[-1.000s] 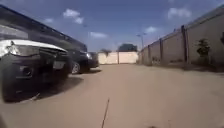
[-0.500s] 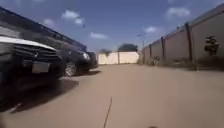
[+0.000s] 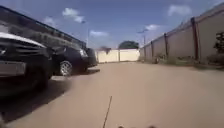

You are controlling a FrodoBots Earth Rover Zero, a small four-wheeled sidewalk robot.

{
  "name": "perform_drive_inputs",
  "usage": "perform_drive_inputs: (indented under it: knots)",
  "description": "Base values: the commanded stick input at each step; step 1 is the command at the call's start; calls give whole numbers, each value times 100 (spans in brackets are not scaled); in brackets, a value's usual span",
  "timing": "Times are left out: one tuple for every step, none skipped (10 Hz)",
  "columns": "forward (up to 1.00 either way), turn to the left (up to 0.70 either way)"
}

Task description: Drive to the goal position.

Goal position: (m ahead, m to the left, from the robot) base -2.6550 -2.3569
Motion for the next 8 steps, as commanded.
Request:
perform_drive_inputs:
  knots:
    - [100,0]
    - [100,0]
    - [100,0]
    - [100,0]
    - [100,0]
    - [100,0]
    - [100,0]
    - [100,0]
